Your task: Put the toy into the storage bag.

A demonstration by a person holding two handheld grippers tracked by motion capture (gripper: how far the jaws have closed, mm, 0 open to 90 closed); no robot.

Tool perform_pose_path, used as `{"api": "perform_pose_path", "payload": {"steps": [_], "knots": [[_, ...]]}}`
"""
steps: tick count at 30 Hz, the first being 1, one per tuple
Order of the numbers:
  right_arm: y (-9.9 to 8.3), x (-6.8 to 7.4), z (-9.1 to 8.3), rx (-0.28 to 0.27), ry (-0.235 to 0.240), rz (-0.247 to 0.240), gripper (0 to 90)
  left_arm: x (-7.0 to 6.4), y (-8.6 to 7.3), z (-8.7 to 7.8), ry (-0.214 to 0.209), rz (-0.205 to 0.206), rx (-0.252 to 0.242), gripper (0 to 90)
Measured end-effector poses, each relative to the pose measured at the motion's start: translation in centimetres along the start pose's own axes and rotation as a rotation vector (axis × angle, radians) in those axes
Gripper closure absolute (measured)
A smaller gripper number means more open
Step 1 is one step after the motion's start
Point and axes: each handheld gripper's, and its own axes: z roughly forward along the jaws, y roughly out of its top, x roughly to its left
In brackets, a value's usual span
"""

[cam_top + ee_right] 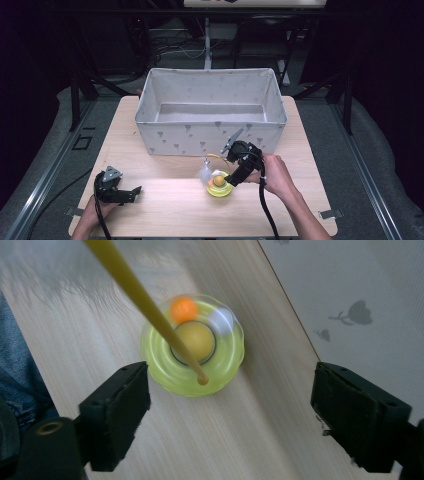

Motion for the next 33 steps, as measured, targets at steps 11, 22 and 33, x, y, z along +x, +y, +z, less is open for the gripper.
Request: {"api": "perform_pose_path", "payload": {"steps": [11,22,33], "knots": [[1.5,1.1,-0.8,0.034,-0.07,-0.098,50.9,0.0,0.0,0.0,0.0,0.0,0.001,0.2],[1.9,1.3,-1.3,0.032,-0.047,-0.101,87.4,0.0,0.0,0.0,0.0,0.0,0.0,0.2],[2.2,1.4,-1.3,-0.001,-0.032,-0.078,88.3,0.0,0.0,0.0,0.0,0.0,0.0,0.2]]}}
